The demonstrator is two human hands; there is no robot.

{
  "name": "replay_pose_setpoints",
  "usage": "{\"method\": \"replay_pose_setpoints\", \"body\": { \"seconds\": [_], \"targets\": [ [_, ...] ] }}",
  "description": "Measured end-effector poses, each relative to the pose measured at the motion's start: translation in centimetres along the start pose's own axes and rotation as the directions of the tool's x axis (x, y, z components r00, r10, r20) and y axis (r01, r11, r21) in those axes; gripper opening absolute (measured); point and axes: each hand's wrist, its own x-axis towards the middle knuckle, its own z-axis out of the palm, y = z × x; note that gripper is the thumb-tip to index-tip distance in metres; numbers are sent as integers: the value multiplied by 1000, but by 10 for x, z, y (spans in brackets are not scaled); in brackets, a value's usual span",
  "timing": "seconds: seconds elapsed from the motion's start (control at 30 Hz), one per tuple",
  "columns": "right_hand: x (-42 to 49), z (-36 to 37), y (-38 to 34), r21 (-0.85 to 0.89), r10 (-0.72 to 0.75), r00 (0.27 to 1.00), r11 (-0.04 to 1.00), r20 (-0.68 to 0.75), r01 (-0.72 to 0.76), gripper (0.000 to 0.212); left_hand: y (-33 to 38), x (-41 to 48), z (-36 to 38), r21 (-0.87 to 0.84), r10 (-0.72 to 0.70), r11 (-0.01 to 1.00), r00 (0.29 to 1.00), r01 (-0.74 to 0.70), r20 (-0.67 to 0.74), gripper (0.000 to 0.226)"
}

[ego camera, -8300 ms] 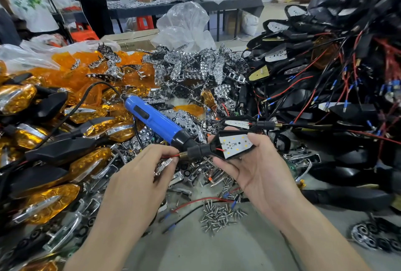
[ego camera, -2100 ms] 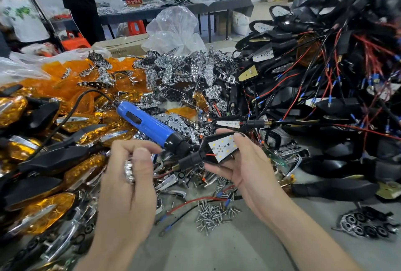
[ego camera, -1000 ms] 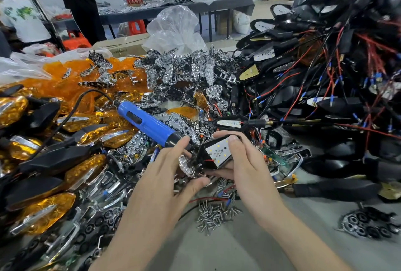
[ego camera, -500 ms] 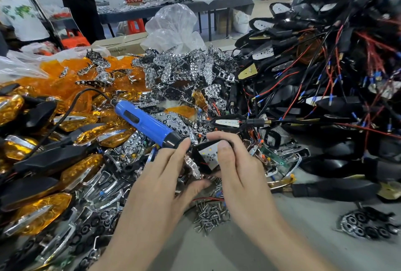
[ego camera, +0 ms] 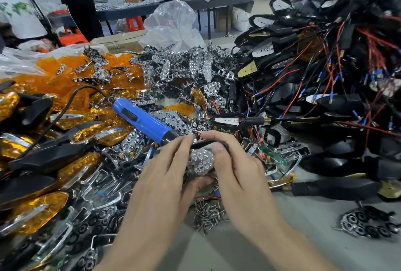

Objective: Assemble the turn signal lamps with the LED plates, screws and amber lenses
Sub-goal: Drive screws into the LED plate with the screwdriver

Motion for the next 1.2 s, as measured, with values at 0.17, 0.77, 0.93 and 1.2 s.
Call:
{"method": "replay_pose_setpoints", "body": {
  "seconds": [0.17, 0.77, 0.93, 1.2],
  "targets": [
    [5, -3, 5, 177, 138, 987, 973, 77, -150, 35, 5, 3, -4, -133, -85, 986, 992, 96, 90, 71],
    [26, -4, 10, 674, 370, 870, 554, 327, -489, 43, -8, 5, -5, -230, 32, 973, 995, -8, 98, 57],
    [19, -3, 13, 617, 309, 899, 653, 311, -438, 37, -9, 5, -2, -243, 15, 970, 994, 11, 107, 55],
    [19, -2, 10, 582, 355, 903, 691, 243, -429, 37, -12, 1, 0, -429, -38, 896, 983, 113, 180, 50]
  ]
}}
